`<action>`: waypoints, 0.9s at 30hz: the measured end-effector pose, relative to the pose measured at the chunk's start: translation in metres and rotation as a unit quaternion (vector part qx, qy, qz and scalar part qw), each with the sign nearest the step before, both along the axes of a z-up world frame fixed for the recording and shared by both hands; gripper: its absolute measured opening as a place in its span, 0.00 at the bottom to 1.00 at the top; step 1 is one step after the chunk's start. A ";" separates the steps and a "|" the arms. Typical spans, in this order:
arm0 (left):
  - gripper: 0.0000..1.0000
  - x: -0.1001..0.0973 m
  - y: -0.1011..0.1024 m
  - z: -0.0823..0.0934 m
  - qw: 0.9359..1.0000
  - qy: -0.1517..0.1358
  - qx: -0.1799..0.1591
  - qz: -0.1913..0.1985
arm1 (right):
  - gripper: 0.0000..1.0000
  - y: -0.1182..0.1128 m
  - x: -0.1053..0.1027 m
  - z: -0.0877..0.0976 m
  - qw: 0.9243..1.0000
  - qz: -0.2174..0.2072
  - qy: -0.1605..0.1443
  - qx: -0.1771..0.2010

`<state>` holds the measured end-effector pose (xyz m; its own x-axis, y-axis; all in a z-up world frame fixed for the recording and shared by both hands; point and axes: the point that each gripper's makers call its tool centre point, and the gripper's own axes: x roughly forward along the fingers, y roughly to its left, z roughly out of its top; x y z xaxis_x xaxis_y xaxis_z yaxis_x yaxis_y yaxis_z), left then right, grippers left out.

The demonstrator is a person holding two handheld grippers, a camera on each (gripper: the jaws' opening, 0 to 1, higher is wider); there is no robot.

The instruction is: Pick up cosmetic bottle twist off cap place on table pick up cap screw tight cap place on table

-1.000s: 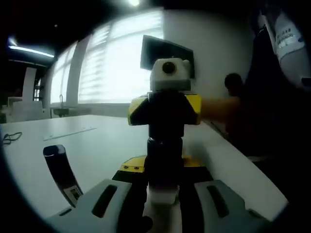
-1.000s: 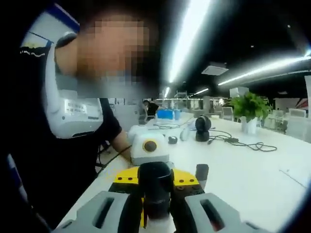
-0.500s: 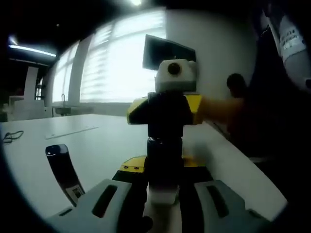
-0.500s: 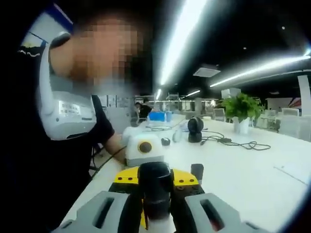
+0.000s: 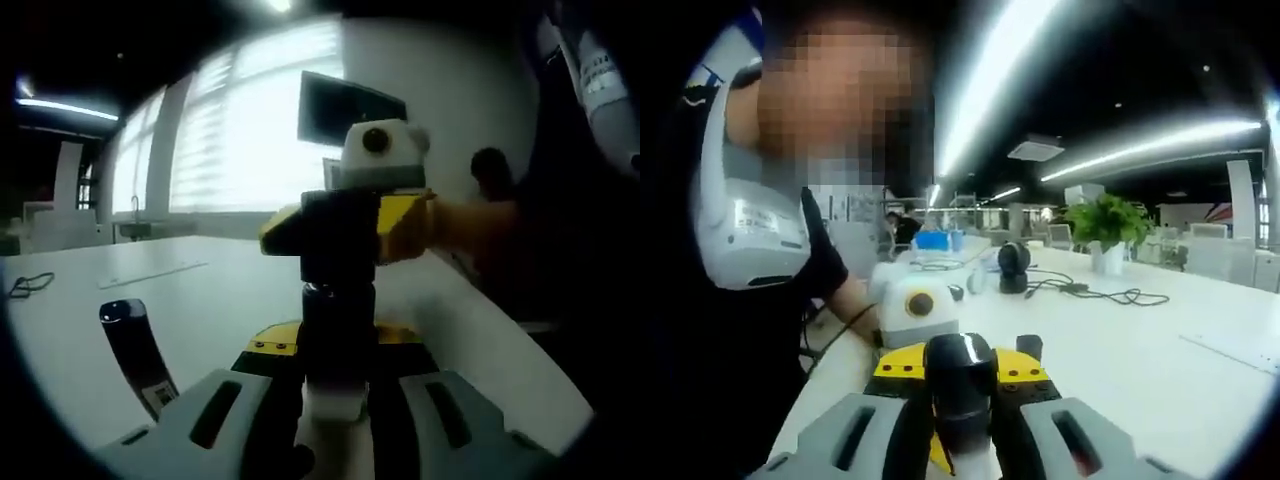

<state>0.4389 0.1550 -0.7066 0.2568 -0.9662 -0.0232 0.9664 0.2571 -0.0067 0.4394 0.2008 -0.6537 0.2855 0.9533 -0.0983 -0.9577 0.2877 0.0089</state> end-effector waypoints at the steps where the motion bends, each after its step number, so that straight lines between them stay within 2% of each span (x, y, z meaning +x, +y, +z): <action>1: 0.14 0.000 0.000 0.000 1.000 0.000 0.000 0.000 | 0.15 0.000 0.000 0.000 1.000 -0.006 -0.001 0.002; 12: 0.14 0.001 0.001 -0.001 1.000 0.002 0.000 0.004 | 0.16 0.000 0.003 0.000 0.997 -0.083 0.003 0.009; 20: 0.14 0.004 0.001 -0.001 1.000 0.002 0.000 0.009 | 0.16 -0.002 0.007 -0.001 0.988 -0.155 -0.006 0.010; 27: 0.14 0.004 0.001 -0.001 1.000 0.000 0.000 0.011 | 0.16 -0.005 0.009 0.000 0.980 -0.200 -0.002 0.017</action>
<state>0.4426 0.1556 -0.7073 0.2772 -0.9605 -0.0239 0.9607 0.2774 -0.0069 0.4481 0.1959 -0.6537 0.6379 0.7671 -0.0674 -0.7678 0.6404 0.0214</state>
